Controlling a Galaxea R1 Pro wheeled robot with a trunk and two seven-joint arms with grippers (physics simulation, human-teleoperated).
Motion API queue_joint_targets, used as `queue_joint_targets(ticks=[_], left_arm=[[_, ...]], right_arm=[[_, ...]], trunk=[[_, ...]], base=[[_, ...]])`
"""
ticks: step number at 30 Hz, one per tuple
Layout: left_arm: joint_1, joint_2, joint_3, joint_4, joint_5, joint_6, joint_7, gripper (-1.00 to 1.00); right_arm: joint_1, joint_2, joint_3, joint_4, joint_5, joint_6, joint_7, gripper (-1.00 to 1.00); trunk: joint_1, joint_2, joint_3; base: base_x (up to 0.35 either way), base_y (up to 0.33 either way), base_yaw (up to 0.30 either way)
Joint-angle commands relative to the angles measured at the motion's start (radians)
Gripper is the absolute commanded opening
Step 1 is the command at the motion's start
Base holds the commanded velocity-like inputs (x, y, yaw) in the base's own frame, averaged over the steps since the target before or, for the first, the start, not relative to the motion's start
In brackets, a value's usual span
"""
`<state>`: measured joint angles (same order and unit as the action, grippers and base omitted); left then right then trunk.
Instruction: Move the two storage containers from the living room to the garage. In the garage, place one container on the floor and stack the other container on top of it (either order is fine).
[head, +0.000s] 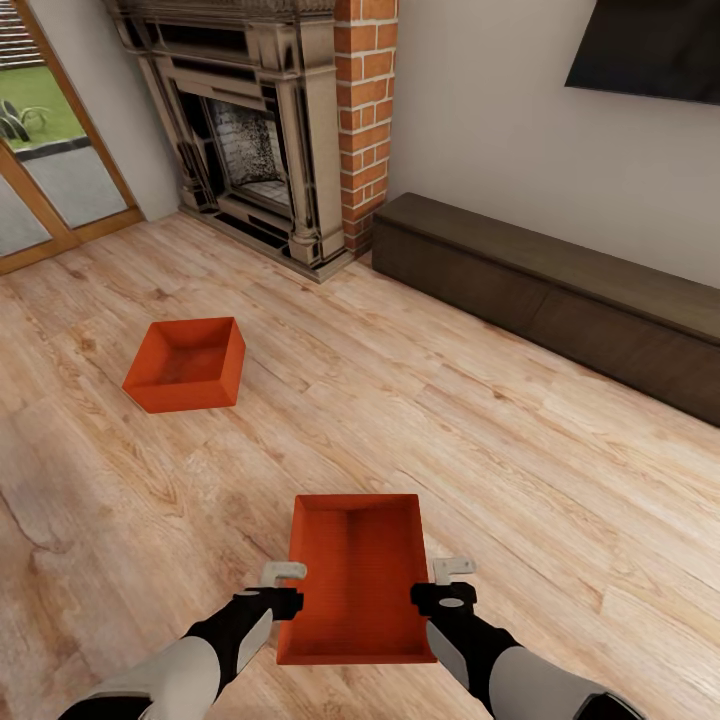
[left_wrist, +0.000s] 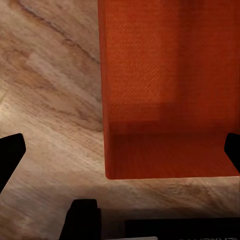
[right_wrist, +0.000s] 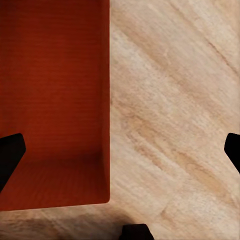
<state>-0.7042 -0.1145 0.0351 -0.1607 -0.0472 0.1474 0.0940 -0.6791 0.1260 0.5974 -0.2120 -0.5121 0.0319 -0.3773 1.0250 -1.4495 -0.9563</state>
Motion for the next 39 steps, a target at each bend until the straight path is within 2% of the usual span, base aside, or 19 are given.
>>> queue_joint_targets(ticks=[1,13,39], left_arm=[[0.000,0.000,0.004,-0.002,-0.005,0.006,0.001,1.00],[0.000,0.001,0.004,-0.001,-0.002,0.006,-0.003,1.00],[0.000,0.019,0.004,-0.002,-0.008,0.006,-0.006,1.00]], right_arm=[[0.000,0.000,0.008,-0.001,-0.006,0.003,-0.006,1.00],[0.000,0.011,0.004,0.000,-0.006,-0.018,-0.002,1.00],[0.000,0.011,0.004,0.000,-0.006,-0.027,-0.002,1.00]], trunk=[[0.000,0.000,-0.001],[0.000,0.000,-0.001],[0.004,-0.007,-0.004]], base=[[0.000,0.000,0.000],[0.000,0.000,0.000],[0.000,0.000,0.000]])
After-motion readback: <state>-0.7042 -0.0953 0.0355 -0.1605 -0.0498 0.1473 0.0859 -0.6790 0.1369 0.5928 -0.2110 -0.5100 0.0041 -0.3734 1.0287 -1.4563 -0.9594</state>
